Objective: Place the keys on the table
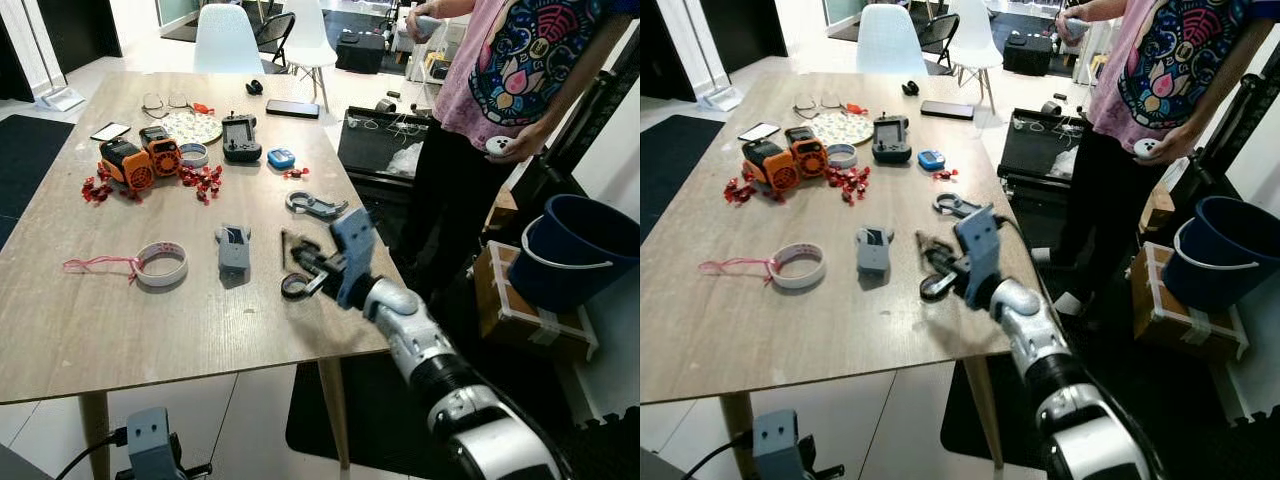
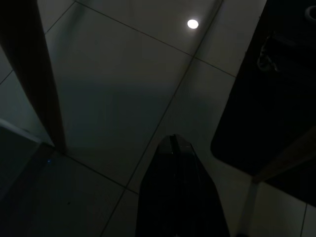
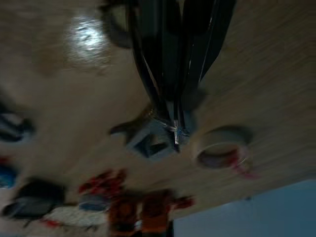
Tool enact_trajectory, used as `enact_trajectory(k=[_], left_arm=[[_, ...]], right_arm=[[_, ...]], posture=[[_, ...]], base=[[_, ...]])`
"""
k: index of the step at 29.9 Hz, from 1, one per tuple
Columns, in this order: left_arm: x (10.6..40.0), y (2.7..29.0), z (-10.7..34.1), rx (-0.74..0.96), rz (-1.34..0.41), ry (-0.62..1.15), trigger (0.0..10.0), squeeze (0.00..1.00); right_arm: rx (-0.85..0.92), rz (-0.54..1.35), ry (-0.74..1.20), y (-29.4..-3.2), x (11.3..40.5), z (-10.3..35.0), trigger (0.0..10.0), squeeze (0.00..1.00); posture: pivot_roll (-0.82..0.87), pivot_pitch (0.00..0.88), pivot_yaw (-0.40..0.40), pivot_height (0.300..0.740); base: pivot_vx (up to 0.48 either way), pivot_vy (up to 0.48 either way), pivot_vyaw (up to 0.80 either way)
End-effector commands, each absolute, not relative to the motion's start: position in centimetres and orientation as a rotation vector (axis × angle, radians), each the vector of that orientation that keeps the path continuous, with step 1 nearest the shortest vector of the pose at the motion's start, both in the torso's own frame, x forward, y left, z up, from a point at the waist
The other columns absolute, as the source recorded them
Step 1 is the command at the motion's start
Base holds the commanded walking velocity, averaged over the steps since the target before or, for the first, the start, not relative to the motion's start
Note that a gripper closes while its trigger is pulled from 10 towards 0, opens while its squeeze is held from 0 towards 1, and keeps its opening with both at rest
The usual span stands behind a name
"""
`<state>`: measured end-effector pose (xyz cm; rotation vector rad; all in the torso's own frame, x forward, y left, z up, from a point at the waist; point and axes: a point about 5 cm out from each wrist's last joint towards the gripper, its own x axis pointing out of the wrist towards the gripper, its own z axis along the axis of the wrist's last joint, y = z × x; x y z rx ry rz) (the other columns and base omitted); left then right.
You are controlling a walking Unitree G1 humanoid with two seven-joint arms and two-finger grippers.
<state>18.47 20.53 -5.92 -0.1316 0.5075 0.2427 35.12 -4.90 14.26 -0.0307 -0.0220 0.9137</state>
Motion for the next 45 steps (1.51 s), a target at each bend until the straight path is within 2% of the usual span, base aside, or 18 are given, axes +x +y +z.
enact_trajectory(k=[1,14,27,28,29,30,31,32,33,36,37,38,39,45], left_arm=[[17.7,20.2,-6.4,-0.144,0.249,0.533,10.0,0.00],[17.5,20.2,-6.5,-0.153,0.257,0.539,10.0,0.00],[17.4,20.1,-6.6,-0.155,0.255,0.542,10.0,0.00],[17.4,20.1,-6.6,-0.155,0.255,0.542,10.0,0.00],[17.4,20.1,-6.6,-0.155,0.256,0.542,10.0,0.00],[17.3,20.1,-6.6,-0.155,0.256,0.542,10.0,0.00],[17.3,20.1,-6.6,-0.155,0.256,0.542,10.0,0.00],[17.3,20.1,-6.6,-0.155,0.256,0.542,10.0,0.00],[17.4,20.1,-6.6,-0.155,0.256,0.542,10.0,0.00],[17.4,20.1,-6.6,-0.155,0.256,0.542,10.0,0.00],[17.4,20.1,-6.6,-0.155,0.256,0.542,10.0,0.00],[17.4,20.2,-6.6,-0.155,0.257,0.542,10.0,0.00],[17.4,20.2,-6.6,-0.155,0.257,0.542,10.0,0.00],[17.3,20.2,-6.6,-0.153,0.257,0.543,10.0,0.00]], right_arm=[[-0.040,0.960,-0.016,-4.5,34.7,14.2,10.0,0.00],[-0.059,1.146,0.058,-2.6,32.6,13.0,10.0,0.00],[-0.042,1.170,0.094,-2.9,32.3,12.7,10.0,0.00],[-0.036,1.171,0.098,-2.9,32.3,12.8,10.0,0.19],[-0.031,1.173,0.101,-2.9,32.3,12.8,10.0,0.60],[-0.029,1.174,0.105,-3.0,32.3,12.8,10.0,0.76],[-0.029,1.174,0.105,-3.0,32.3,12.8,10.0,0.76],[-0.028,1.173,0.106,-3.0,32.3,12.9,10.0,0.98],[-0.029,1.171,0.104,-3.0,32.3,13.0,10.0,1.00],[-0.037,1.157,0.093,-3.0,32.4,13.2,10.0,1.00],[-0.034,1.147,0.085,-3.0,32.5,13.4,10.0,0.90],[-0.032,1.140,0.081,-3.0,32.6,13.5,10.0,0.90],[-0.039,1.136,0.074,-3.1,32.7,13.7,10.0,0.00],[0.001,1.167,0.028,-2.8,32.7,15.4,10.0,0.00]], posture=[[0.07,0.049,-0.083,0.740],[0.06,0.051,-0.088,0.740],[0.06,0.053,-0.089,0.740],[0.06,0.052,-0.089,0.740],[0.06,0.052,-0.089,0.740],[0.06,0.052,-0.089,0.740],[0.06,0.052,-0.089,0.740],[0.06,0.051,-0.089,0.740],[0.06,0.053,-0.089,0.740],[0.06,0.052,-0.089,0.740],[0.06,0.054,-0.088,0.740],[0.06,0.054,-0.088,0.740],[0.06,0.054,-0.088,0.740],[0.06,0.053,-0.087,0.740]], base=[[0.000,0.000,0.00],[0.000,0.000,0.00],[0.000,0.000,0.00],[0.000,0.000,0.00],[0.000,0.000,0.00],[0.000,0.000,0.00],[0.000,0.000,0.00],[0.000,0.000,0.00],[0.000,0.000,0.00],[0.000,0.000,0.00],[0.000,0.000,0.00],[0.000,0.000,0.00],[0.000,0.000,0.00],[0.000,0.000,0.00]])
